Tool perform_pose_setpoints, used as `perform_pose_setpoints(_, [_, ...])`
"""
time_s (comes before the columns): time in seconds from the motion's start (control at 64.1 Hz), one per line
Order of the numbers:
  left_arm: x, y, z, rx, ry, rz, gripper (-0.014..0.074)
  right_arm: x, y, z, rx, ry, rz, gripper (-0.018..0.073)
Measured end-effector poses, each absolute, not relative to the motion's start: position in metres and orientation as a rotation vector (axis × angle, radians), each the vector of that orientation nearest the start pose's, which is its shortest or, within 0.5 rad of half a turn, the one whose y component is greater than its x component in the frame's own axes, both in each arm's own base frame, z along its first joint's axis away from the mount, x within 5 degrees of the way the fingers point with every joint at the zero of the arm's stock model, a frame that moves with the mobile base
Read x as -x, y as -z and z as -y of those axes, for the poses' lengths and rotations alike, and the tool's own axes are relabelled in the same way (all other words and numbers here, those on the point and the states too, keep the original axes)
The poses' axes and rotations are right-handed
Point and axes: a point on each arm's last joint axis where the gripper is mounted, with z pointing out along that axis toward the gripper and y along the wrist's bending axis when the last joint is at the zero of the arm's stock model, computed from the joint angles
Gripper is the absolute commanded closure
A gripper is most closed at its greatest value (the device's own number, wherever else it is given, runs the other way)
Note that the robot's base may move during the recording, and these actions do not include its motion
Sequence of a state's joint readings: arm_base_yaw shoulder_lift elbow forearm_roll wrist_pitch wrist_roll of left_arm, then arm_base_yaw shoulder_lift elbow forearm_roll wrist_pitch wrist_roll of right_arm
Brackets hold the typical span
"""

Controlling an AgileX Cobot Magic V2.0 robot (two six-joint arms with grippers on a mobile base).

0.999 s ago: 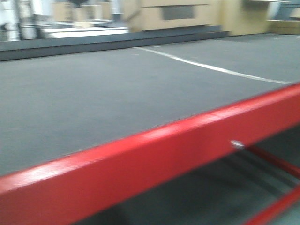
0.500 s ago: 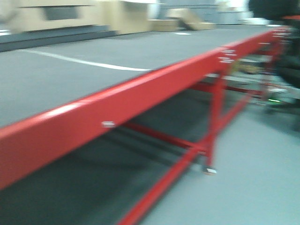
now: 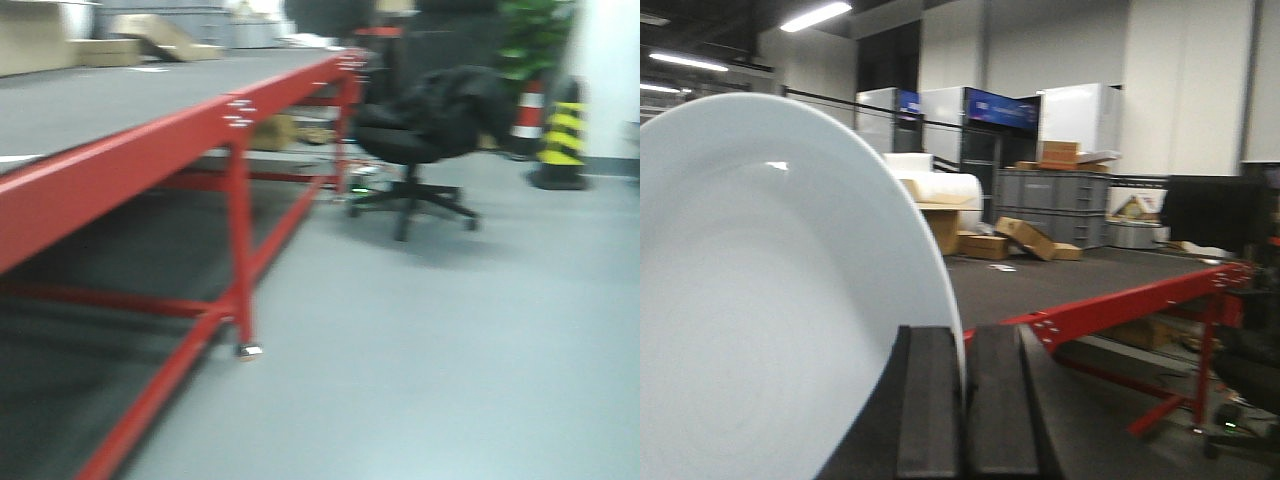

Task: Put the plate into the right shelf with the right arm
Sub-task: 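Drive to the steel shelf rack holding the plate in the right gripper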

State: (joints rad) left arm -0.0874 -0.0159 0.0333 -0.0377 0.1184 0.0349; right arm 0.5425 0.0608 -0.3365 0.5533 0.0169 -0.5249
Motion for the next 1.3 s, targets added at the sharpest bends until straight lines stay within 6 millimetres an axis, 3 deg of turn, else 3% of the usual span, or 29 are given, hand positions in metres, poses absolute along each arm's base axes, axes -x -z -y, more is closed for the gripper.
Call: perform_pose_setpoints(1.296, [-0.0563,-0.192,0.0053,-0.072,0.073,-1.618,0.0643,-0.0275,-0.3193,-0.0176,0.322,-0.503,-1.195,0.0503])
